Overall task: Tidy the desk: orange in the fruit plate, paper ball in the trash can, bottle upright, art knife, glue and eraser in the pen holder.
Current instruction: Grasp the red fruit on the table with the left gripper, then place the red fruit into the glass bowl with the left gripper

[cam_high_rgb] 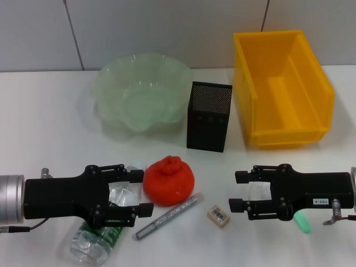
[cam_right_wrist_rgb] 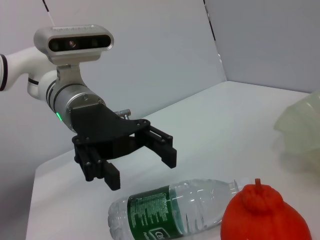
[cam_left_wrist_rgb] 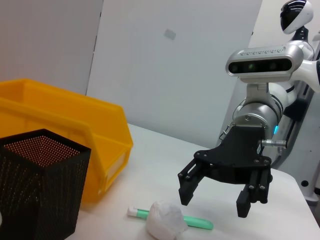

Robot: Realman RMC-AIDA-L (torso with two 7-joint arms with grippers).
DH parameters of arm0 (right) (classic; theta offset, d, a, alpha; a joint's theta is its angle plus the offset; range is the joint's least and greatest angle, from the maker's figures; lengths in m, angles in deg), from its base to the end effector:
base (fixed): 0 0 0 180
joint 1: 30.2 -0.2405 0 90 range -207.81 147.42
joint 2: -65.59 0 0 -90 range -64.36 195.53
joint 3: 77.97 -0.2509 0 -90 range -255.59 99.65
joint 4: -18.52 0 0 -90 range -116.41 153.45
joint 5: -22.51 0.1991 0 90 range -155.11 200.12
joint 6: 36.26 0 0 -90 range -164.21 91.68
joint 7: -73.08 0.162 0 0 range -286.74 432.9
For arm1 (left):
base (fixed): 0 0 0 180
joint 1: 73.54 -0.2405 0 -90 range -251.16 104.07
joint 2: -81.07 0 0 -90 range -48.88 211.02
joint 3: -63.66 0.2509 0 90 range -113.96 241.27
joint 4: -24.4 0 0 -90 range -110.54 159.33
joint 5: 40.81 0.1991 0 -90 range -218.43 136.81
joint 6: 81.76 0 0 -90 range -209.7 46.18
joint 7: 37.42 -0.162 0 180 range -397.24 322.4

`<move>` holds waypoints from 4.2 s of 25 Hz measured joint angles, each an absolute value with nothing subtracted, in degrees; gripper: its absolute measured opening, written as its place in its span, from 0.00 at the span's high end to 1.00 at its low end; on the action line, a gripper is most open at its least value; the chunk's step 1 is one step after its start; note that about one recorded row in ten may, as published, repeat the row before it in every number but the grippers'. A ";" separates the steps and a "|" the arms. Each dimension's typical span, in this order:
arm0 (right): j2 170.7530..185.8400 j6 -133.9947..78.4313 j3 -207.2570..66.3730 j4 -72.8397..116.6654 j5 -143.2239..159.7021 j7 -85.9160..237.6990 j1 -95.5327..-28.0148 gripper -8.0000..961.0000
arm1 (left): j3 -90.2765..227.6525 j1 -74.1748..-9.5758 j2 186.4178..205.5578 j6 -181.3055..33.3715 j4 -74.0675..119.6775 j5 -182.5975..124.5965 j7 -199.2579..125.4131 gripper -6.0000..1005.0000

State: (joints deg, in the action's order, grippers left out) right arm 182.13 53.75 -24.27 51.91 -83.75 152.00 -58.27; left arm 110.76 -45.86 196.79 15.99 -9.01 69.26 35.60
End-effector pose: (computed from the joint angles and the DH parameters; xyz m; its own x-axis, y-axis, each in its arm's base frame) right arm 0.2458 0.3009 -0.0312 0.7991 -0.3801 -0.4659 -0.4333 -0.9012 -0.0079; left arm -0.2482 0.2888 -0.0136 0.8147 0.2943 0.4996 0.3416 -0.9398 -0.0034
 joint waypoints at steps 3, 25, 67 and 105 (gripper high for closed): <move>182.13 53.74 -24.27 51.86 -83.76 152.27 -58.32 0.21 | 110.76 -45.75 196.79 15.88 -9.00 69.30 35.55 0.22; 182.13 53.64 -24.27 51.12 -83.76 152.41 -57.45 0.21 | 118.19 -37.44 199.77 -6.89 -5.90 69.30 31.40 0.22; 181.88 53.56 -24.36 51.12 -83.75 152.44 -56.84 0.21 | 115.95 -38.91 199.47 -9.40 -12.92 45.91 38.84 0.87; 182.29 52.81 -23.85 51.13 -83.76 151.91 -57.36 0.21 | 115.82 -33.63 198.96 -18.04 -0.51 34.77 31.76 0.30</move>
State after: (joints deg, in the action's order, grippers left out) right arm 182.29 52.81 -23.85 51.13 -83.76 151.91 -57.36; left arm 115.82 -33.63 198.96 -18.04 -0.51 34.77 31.76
